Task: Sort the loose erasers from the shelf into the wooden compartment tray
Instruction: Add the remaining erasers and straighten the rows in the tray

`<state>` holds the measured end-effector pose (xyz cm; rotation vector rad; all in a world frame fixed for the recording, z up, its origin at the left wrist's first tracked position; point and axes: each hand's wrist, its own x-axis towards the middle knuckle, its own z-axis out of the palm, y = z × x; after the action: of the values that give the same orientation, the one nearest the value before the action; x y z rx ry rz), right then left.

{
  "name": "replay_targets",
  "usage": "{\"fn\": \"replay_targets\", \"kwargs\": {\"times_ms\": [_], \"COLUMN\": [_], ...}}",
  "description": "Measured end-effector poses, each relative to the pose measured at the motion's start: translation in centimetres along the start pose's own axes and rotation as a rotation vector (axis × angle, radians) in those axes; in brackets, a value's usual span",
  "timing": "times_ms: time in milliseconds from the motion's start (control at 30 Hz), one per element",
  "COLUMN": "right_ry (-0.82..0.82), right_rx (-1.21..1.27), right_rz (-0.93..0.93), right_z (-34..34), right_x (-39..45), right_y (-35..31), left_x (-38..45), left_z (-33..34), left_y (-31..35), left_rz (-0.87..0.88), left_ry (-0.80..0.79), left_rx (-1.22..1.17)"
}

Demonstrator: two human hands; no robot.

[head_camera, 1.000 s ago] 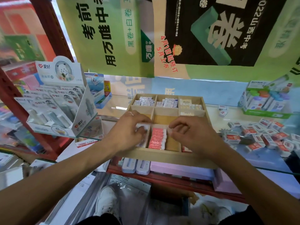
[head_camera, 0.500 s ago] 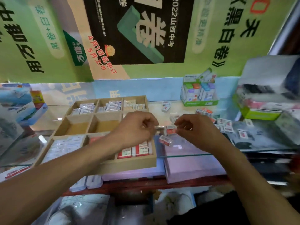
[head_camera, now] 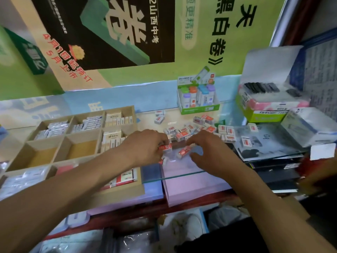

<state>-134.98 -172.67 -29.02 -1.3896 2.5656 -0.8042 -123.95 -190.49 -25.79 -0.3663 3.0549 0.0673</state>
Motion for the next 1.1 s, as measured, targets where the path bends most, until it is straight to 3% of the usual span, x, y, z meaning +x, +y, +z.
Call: {"fn": "replay_targets", "kwargs": {"times_ms": [167, 267, 533, 767, 967, 1100], "right_ry": [-0.062, -0.041, -0.158, 0.095, -0.009, -0.063], "right_rx": [-0.164, -0.253, -0.330, -0.091, -0.105, -0.189], "right_rz": [-0.163, -0.160, -0.077, -0.002, -0.012, -0.034], "right_z": [1.7, 1.7, 0.2, -0.5, 0.3, 0.9], "right_x": [0.3, 0.9, 2.0, 1.8, 0.7, 0.5], "right_y": [-1.3, -1.4, -1.9, -1.3, -1.5, -2.0], "left_x": [0.0, 0.0, -0.3, 0.0, 0.1, 0.1], "left_z": [1.2, 1.3, 0.7, -0.2, 0.3, 0.3], "left_y": [-0.2, -0.6, -1.0, -1.4, -1.7, -1.8], "left_rz": [-0.029, -0.063, -0.075, -0.065, 0.038, 0.048], "left_ry": [0.143, 0.178, 0.098, 0.112, 0.102, 0.068], "left_rx": [0.018, -0.017, -0.291, -0.439, -0.204, -0.243]}}
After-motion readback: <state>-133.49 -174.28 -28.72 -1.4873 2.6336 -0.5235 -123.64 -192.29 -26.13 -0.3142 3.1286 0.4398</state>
